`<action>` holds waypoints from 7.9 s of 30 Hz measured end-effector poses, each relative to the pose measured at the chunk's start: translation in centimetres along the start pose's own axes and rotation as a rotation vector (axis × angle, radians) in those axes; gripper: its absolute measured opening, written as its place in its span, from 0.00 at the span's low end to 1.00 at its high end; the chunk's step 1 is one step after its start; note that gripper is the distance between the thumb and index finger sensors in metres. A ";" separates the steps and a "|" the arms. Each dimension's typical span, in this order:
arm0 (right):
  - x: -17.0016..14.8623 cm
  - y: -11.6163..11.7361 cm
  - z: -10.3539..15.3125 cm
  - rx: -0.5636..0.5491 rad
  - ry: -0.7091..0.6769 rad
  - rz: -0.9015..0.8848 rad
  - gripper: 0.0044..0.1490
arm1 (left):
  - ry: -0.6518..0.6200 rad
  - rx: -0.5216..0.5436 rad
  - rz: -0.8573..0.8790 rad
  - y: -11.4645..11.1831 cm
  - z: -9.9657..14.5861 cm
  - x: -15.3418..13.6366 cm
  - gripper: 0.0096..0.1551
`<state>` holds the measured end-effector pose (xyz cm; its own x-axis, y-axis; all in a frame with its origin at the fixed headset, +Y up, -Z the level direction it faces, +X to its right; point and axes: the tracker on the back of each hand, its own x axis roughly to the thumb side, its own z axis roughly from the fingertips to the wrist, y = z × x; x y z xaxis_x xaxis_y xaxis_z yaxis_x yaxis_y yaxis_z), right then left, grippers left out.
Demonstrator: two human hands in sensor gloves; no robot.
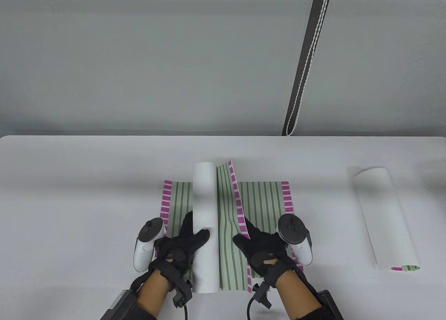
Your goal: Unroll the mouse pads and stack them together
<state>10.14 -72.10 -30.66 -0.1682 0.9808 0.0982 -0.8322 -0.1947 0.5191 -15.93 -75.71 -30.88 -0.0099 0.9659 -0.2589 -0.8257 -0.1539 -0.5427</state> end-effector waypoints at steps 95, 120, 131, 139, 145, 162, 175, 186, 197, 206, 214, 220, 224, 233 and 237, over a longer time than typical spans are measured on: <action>1.8 -4.7 1.8 -0.101 -0.074 -0.065 0.39 | -0.008 0.162 0.161 5.1 1.9 -1.5 0.52; 3.4 -5.4 2.3 -0.090 -0.124 -0.064 0.39 | 0.015 0.133 0.202 5.2 2.1 -2.0 0.61; 3.5 -6.1 2.5 -0.108 -0.130 -0.068 0.38 | 0.057 0.332 0.122 6.0 3.0 -1.7 0.56; 3.6 -6.7 2.7 -0.113 -0.136 -0.080 0.38 | 0.021 0.143 0.240 6.0 2.6 -2.2 0.59; 3.5 -7.6 3.1 -0.132 -0.138 -0.099 0.38 | -0.026 0.063 0.270 5.7 2.3 -2.1 0.66; 2.9 -11.7 4.1 -0.248 0.035 0.052 0.37 | 0.270 0.085 -0.272 9.7 4.0 1.4 0.41; -3.0 -11.2 2.8 -0.425 0.385 0.643 0.36 | 0.360 0.478 -0.938 8.7 0.6 2.2 0.36; -5.6 -10.1 1.8 -0.377 0.537 0.787 0.36 | 0.449 0.536 -1.174 7.3 -0.9 0.8 0.37; -5.8 -9.8 1.7 -0.357 0.557 0.819 0.37 | 0.455 0.531 -1.198 7.1 -0.8 0.6 0.38; -6.1 -9.8 1.7 -0.346 0.570 0.816 0.38 | 0.468 0.542 -1.213 7.0 -0.8 0.6 0.39; -3.7 -9.9 2.8 -0.369 0.537 0.939 0.50 | 0.397 0.662 -1.204 6.3 1.1 2.6 0.52; -1.9 -6.3 1.4 -0.122 0.368 1.046 0.52 | 0.448 0.361 -1.349 4.3 0.2 2.7 0.58; -4.2 -4.4 0.5 0.080 0.460 1.032 0.52 | 0.620 0.208 -1.369 4.7 -0.6 0.3 0.60; -5.2 -7.8 4.0 0.159 0.573 1.068 0.50 | 0.651 0.160 -1.270 6.1 -0.5 -0.9 0.61; -5.6 -8.5 4.8 0.135 0.554 1.010 0.50 | 0.635 0.171 -1.271 6.2 -0.5 -0.9 0.61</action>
<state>20.71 -75.91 -31.58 -0.9600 0.2359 0.1510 -0.1299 -0.8526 0.5062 -20.75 -77.69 -34.40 0.9864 0.1640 -0.0107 -0.1394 0.8004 -0.5831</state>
